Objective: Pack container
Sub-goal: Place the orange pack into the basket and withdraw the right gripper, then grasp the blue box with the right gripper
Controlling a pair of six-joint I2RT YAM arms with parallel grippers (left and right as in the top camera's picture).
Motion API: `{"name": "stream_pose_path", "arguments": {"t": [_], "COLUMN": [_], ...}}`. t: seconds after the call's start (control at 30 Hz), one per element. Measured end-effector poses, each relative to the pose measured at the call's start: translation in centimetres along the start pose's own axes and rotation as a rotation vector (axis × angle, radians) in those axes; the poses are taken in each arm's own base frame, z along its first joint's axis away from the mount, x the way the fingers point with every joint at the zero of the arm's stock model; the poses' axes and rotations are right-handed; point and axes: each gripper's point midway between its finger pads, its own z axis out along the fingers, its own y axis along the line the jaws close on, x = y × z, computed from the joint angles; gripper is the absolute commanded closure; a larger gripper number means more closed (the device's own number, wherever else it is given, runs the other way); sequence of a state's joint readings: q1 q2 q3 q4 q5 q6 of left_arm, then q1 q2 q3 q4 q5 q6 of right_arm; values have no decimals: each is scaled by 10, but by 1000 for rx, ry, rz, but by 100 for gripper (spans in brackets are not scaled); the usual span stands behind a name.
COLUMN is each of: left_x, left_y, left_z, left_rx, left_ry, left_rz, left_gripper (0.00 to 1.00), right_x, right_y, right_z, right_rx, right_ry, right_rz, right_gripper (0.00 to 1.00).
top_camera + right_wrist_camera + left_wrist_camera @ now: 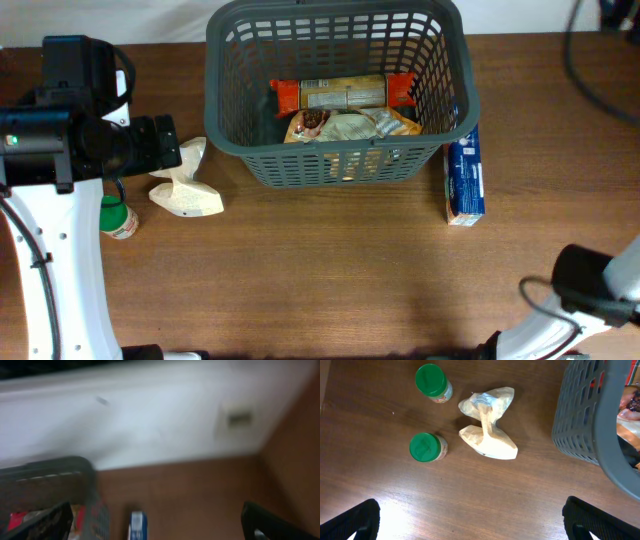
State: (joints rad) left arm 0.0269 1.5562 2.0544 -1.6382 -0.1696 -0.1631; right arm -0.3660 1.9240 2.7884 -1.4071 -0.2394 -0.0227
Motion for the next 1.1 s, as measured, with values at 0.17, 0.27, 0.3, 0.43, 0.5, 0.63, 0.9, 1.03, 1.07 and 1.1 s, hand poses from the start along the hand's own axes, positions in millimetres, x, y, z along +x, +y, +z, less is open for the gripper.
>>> {"name": "stream_pose_path", "arguments": {"t": [0.17, 0.27, 0.3, 0.43, 0.5, 0.63, 0.9, 1.03, 1.07, 1.1], "left_x": [0, 0, 0, 0, 0, 0, 0, 0, 0, 0], "left_y": [0, 0, 0, 0, 0, 0, 0, 0, 0, 0], "left_z": [0, 0, 0, 0, 0, 0, 0, 0, 0, 0], "left_rx": [0, 0, 0, 0, 0, 0, 0, 0, 0, 0], "left_ry": [0, 0, 0, 0, 0, 0, 0, 0, 0, 0], "left_rz": [0, 0, 0, 0, 0, 0, 0, 0, 0, 0], "left_gripper": [1, 1, 1, 1, 1, 1, 1, 1, 1, 1], "right_x": [104, 195, 220, 280, 297, 331, 380, 391, 391, 389], "right_y": [-70, -73, -66, -29, -8, 28, 45, 45, 45, 45], "right_z": [98, 156, 168, 197, 206, 218, 225, 226, 226, 225], "right_rx": [39, 4, -16, -92, -132, -191, -211, -218, -219, -218], "right_ry": [392, 676, 748, 893, 921, 971, 1027, 1035, 1034, 1032], "right_rz": [318, 421, 432, 400, 360, 291, 262, 266, 269, 275], "right_gripper": [1, 2, 2, 4, 4, 4, 28, 81, 86, 89]}}
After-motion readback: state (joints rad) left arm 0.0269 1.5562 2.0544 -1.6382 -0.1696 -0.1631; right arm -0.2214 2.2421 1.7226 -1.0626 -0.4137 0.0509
